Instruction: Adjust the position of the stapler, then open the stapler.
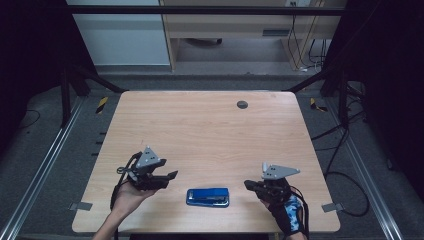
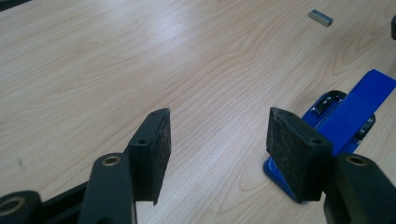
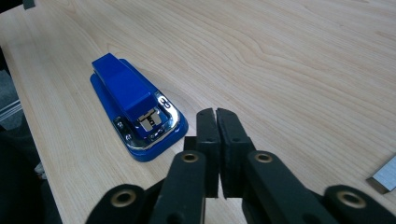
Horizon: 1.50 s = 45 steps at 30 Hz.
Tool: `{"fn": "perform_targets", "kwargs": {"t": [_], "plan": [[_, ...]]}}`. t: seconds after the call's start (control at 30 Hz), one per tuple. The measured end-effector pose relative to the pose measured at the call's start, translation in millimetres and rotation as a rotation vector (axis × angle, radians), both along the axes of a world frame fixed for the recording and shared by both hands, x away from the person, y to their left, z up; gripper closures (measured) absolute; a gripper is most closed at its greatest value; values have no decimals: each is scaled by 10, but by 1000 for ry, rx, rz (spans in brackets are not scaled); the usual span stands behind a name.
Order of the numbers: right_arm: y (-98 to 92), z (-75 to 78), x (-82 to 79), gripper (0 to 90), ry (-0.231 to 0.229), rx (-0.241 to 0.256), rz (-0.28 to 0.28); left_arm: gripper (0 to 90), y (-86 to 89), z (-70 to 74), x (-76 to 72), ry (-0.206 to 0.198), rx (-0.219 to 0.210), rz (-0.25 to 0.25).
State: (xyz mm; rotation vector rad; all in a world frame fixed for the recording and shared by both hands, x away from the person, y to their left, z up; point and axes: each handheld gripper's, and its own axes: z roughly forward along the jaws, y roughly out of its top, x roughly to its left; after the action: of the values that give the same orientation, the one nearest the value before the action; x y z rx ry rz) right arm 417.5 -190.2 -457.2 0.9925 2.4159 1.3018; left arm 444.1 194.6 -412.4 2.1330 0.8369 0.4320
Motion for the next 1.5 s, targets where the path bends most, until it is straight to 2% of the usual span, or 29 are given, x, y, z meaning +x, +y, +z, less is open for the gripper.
{"fn": "perform_targets", "kwargs": {"t": [0.1,0.4,0.7,0.73,0.77,0.87,1.0,1.17,1.37,1.5], "plan": [[18,-11,-8,900,-1,-11,0,401,-86,25,5,2,0,-25],[94,-51,-50,900,23,-33,52,393,-352,127,49,-2,35,-116],[104,-95,-82,900,43,-47,56,388,-561,159,23,7,74,-218],[114,-102,-82,900,42,-49,61,389,-561,159,23,7,74,-218],[128,-103,-87,900,47,-53,65,389,-603,161,16,9,93,-230],[154,-104,-99,900,40,-61,81,389,-654,158,5,16,97,-249],[172,-117,-116,900,38,-52,95,389,-726,157,-1,31,125,-276],[210,-147,-148,900,48,-42,111,396,-797,161,-19,43,130,-321],[262,-155,-187,900,49,-18,131,407,-909,131,-43,55,184,-383],[321,-180,-188,900,57,-26,149,416,-976,102,-27,68,200,-415]]}}
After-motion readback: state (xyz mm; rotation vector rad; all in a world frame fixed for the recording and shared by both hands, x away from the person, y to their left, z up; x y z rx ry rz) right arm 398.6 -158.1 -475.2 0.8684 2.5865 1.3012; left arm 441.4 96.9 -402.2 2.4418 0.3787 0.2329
